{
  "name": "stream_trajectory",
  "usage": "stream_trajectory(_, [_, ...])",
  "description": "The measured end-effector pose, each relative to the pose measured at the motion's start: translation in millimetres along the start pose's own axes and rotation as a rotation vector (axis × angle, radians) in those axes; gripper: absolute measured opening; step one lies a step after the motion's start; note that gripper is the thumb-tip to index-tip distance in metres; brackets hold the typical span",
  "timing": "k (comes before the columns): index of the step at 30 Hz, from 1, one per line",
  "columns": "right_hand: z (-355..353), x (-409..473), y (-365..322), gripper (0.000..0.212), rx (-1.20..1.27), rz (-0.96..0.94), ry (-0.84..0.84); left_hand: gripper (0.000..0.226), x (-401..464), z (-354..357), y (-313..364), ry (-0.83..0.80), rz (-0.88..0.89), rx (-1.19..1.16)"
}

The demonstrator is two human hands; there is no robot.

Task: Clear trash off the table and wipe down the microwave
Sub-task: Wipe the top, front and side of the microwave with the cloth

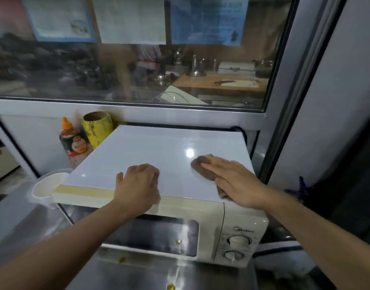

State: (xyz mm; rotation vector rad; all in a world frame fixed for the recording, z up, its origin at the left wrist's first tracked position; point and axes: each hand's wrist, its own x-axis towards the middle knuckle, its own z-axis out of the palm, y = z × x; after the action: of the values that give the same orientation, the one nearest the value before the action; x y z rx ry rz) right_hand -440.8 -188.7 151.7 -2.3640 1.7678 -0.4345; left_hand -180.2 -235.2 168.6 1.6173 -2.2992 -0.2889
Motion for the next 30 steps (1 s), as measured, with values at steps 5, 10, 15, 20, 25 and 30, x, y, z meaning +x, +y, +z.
stream_trajectory(5, [-11.1,-29.1,16.8,0.051,0.21,0.024,0.029,0.025,-4.0,9.5,25.1,0.035,0.083,-0.147])
stream_trajectory(10, [-26.2,18.0,59.2,0.047,0.266,0.282,0.182,0.029,-8.0,20.6,28.6,0.046,0.107,-0.116])
stream_trajectory(15, [-17.1,16.1,54.0,0.047,0.4,0.345,0.286,0.036,-8.4,21.2,28.9,0.015,0.053,-0.061])
stream_trajectory(20, [-4.7,-50.5,20.2,0.041,0.522,0.229,0.275,0.034,-9.0,21.8,28.1,0.009,0.054,-0.051])
stream_trajectory(25, [-3.4,-97.3,-9.7,0.051,0.256,0.152,0.153,0.031,-16.5,16.5,23.6,-0.003,0.131,-0.044])
stream_trajectory(30, [-26.3,-114.7,-6.5,0.089,0.234,0.157,-0.195,0.033,-36.7,1.9,-9.7,0.082,0.164,0.096])
